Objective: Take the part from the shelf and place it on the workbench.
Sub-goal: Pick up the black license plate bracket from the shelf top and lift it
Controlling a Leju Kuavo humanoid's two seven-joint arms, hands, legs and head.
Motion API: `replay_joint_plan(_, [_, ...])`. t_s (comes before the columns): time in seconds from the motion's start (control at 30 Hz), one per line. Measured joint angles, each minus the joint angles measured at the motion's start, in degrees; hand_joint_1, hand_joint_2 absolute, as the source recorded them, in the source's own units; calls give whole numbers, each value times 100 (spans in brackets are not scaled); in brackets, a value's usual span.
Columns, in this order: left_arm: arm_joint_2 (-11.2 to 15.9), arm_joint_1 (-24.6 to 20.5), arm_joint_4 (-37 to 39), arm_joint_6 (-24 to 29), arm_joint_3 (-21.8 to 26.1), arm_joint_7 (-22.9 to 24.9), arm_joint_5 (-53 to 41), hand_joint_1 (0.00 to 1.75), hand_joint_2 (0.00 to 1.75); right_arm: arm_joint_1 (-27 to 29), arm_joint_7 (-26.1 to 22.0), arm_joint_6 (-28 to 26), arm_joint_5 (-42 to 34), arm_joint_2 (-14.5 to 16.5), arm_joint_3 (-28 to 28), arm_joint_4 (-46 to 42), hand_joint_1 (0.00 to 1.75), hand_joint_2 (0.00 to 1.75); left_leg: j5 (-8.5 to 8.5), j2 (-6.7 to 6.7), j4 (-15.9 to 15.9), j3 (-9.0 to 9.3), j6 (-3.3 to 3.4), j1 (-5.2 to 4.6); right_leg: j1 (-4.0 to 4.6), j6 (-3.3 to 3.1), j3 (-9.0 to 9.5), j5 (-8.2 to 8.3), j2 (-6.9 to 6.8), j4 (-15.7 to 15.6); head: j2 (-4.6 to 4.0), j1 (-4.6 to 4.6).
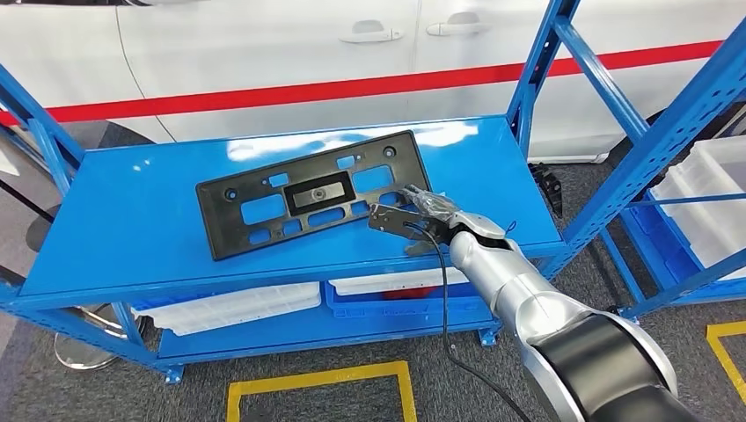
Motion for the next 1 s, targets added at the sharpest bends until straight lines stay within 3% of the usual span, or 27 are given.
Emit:
replay_joint_plan(0.03, [-1, 19, 0, -7, 0, -2, 4, 0, 0, 7, -1, 11, 0, 1, 0, 4, 0, 175, 373, -3, -290, -26, 2, 4, 4, 26, 121, -93, 12, -10, 0, 1])
replay_joint_plan(0.07, [-4, 32, 0, -14, 0, -8, 8, 0, 0, 11, -1, 23, -1, 7, 0, 13, 0, 175, 637, -12, -518, -20, 11, -4, 13, 61, 211, -167, 26, -2, 0, 3])
replay_joint_plan(0.1, [-10, 40, 0, -27, 0, -14, 11, 0, 0, 11, -1, 34, -1, 13, 0, 20, 0, 175, 725, -21, -651, 3, 29, -13, 16, 94, 259, -215, 36, 0, 0, 5])
replay_joint_plan(0.17, [-25, 27, -1, -59, 0, -32, 13, 0, 0, -24, -4, 48, -3, 25, 0, 16, 0, 175, 584, -53, -797, 111, 16, -28, 15, 122, 255, -262, 44, 7, 1, 7])
replay_joint_plan(0.27, [-31, -17, -1, -101, 2, -66, 12, 0, 0, -91, -15, 56, -31, 23, 0, 1, 0, 175, 412, -111, -953, 185, -11, -14, 5, 99, 240, -286, 29, -41, 1, 8])
replay_joint_plan(0.53, [-32, -41, 0, -121, 4, -87, 25, 0, 0, -110, -19, 84, -88, 34, 0, 0, 0, 175, 332, -161, -961, 266, 154, -38, 0, 81, 398, -288, -2, -153, 0, 9])
replay_joint_plan(0.67, [-31, -42, 0, -116, 34, -156, 80, 0, 0, -137, -130, -185, -10, 39, 2, -28, 0, 0, 340, -161, -961, 282, 202, -56, -7, 88, 414, -289, -14, -173, 1, 9])
replay_joint_plan(0.8, [-31, -38, 0, -95, 72, -157, 123, 0, 0, -255, -544, -555, -118, 48, 8, -165, 0, 175, 356, -159, -961, 283, 228, -58, -7, 133, 410, -262, -15, -172, 0, 9])
replay_joint_plan(1.0, [-31, -19, 0, -65, 81, -139, 138, 0, 0, -431, -791, -362, -274, 113, 7, -351, 0, 175, 368, -159, -961, 287, 239, -57, -4, 148, 410, -254, -28, -161, 1, 9])
